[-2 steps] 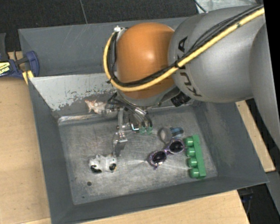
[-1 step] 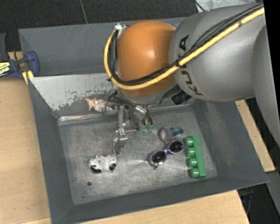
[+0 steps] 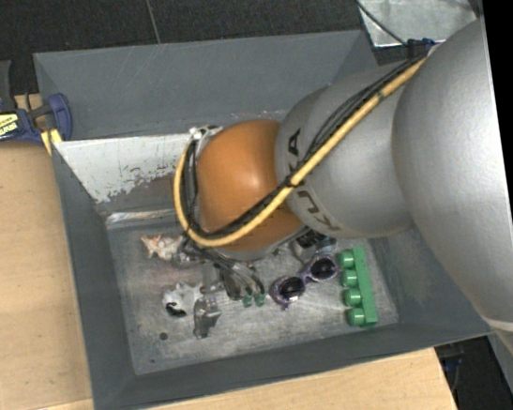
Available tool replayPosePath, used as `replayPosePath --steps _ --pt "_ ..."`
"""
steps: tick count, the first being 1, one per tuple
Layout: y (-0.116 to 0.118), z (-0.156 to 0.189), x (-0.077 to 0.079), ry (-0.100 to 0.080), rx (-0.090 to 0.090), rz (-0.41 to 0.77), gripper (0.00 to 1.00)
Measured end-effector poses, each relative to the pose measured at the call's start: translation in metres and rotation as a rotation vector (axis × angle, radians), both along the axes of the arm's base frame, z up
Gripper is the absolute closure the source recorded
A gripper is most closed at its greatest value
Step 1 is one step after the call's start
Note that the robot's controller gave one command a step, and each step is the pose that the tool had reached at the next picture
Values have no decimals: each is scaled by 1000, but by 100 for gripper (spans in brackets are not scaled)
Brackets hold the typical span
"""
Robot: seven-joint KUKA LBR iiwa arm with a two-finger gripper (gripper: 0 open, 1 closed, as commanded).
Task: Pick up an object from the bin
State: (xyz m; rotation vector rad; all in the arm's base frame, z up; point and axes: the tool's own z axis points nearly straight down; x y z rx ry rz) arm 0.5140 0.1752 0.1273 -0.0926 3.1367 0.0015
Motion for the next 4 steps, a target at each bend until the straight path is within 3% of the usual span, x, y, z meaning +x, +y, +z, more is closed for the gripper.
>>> replayPosePath --steps 1,2,3,4 --pt "12 -54 -32 -19 10 6 0" --pt "4 -11 -16 5 -1 -111 0" --pt "8 -25 -23 1 0 -49 0" --pt "1 -50 -9 5 11 -216 100"
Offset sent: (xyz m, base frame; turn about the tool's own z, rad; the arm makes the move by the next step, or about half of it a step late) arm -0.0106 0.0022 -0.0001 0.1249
